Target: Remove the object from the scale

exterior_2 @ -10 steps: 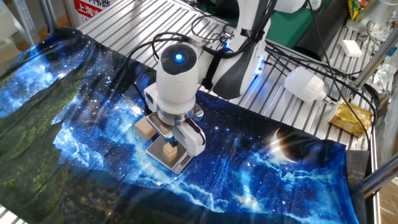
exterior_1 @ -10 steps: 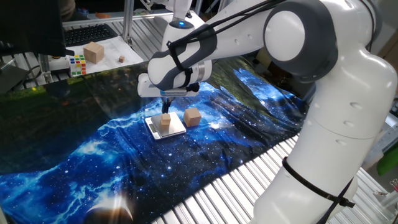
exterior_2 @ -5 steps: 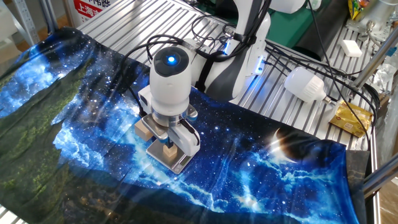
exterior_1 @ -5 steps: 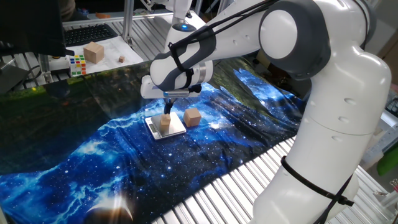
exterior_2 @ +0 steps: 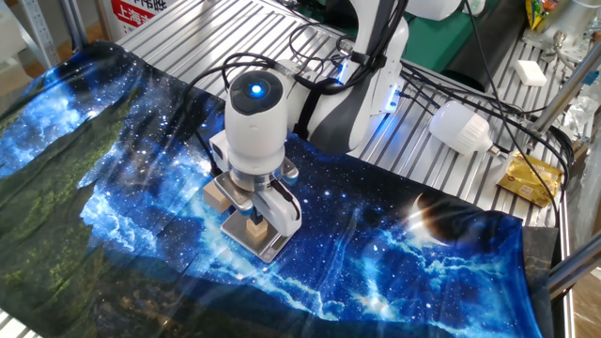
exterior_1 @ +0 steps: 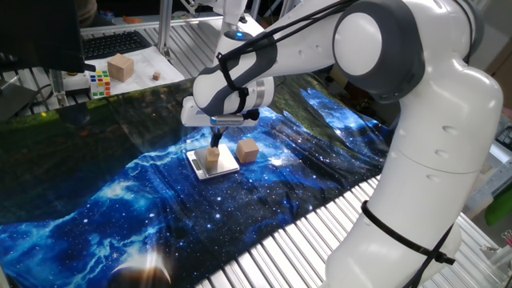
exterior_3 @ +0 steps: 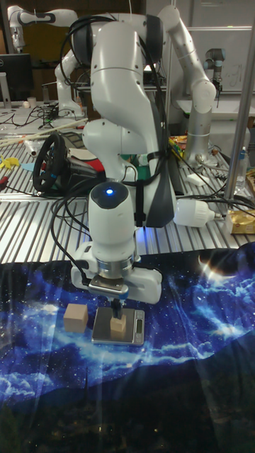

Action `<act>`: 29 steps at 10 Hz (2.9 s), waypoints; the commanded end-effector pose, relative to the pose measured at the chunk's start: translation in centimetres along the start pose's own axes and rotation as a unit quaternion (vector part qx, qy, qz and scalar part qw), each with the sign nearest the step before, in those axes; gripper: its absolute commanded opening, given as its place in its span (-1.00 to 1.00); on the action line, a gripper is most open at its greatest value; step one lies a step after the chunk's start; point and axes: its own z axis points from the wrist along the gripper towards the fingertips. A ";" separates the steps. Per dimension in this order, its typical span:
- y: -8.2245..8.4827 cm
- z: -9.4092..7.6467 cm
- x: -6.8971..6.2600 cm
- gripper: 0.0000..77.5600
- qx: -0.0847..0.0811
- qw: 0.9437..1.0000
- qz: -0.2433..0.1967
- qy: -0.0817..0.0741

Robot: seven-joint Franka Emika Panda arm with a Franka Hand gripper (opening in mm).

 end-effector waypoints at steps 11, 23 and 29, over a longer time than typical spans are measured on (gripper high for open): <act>0.1 0.2 0.1 1.00 0.000 1.000 0.016 -0.003; 0.1 1.1 0.5 1.00 0.000 1.000 0.018 -0.005; 0.4 2.3 0.4 1.00 0.001 1.000 0.012 -0.007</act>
